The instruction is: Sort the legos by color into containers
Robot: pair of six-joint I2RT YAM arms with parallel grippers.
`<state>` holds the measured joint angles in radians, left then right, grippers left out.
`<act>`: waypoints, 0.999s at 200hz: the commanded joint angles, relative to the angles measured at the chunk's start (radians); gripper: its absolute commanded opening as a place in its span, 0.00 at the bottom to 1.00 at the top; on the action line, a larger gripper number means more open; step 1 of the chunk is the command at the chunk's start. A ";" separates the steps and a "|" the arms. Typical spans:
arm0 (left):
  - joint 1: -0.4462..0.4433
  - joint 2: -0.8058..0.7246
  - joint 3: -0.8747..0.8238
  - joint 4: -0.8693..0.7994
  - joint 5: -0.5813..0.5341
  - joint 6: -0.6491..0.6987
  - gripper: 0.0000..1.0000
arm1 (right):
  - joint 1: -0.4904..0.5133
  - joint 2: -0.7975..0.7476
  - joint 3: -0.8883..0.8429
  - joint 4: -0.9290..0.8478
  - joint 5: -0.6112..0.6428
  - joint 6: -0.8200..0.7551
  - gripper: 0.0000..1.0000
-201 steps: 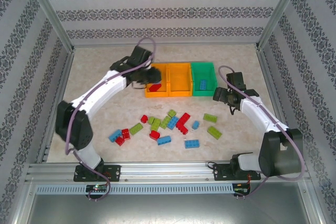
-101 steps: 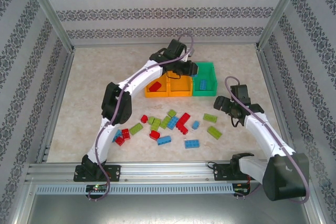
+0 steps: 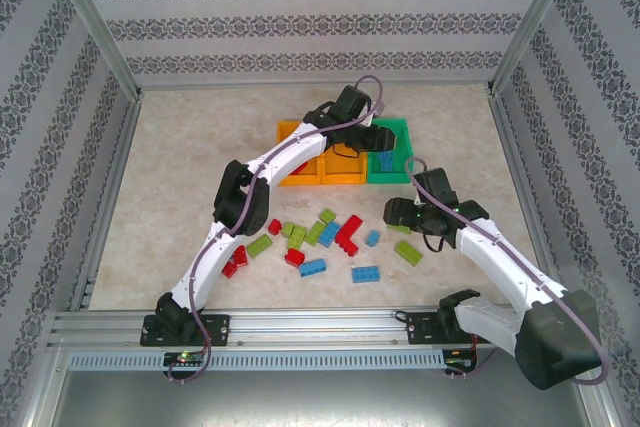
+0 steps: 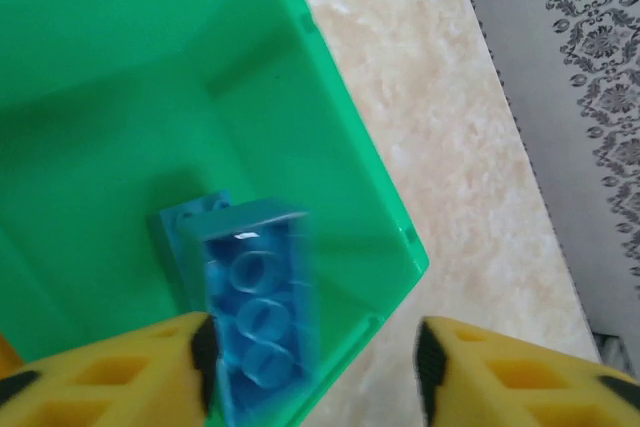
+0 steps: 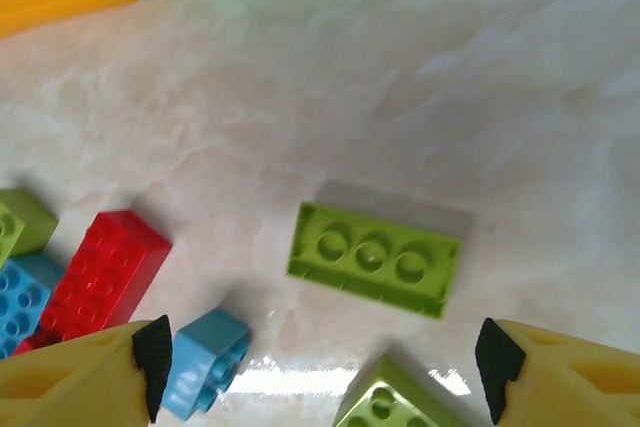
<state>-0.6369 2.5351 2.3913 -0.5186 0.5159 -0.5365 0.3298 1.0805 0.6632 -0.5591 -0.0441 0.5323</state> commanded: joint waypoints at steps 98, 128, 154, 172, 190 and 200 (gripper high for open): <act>0.003 -0.211 -0.086 -0.056 -0.120 0.071 1.00 | 0.280 0.119 0.045 -0.046 0.019 0.401 0.77; 0.020 -0.316 -0.259 0.004 -0.136 0.078 1.00 | 0.301 0.184 0.062 -0.045 0.037 0.415 0.74; 0.050 -0.399 -0.402 0.072 -0.132 0.064 1.00 | 0.302 0.213 0.069 -0.021 0.050 0.422 0.71; 0.068 -0.435 -0.459 0.080 -0.128 0.063 1.00 | 0.301 0.239 0.084 -0.025 0.056 0.414 0.70; 0.083 -0.471 -0.516 0.090 -0.134 0.066 1.00 | 0.302 0.269 0.098 -0.030 0.056 0.408 0.68; 0.090 -0.493 -0.550 0.099 -0.142 0.067 0.99 | 0.303 0.285 0.104 -0.029 0.051 0.405 0.65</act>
<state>-0.5697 2.1151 1.9041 -0.4744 0.3977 -0.4892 0.6201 1.3300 0.7349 -0.5877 -0.0162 0.9298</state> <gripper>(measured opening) 0.994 0.674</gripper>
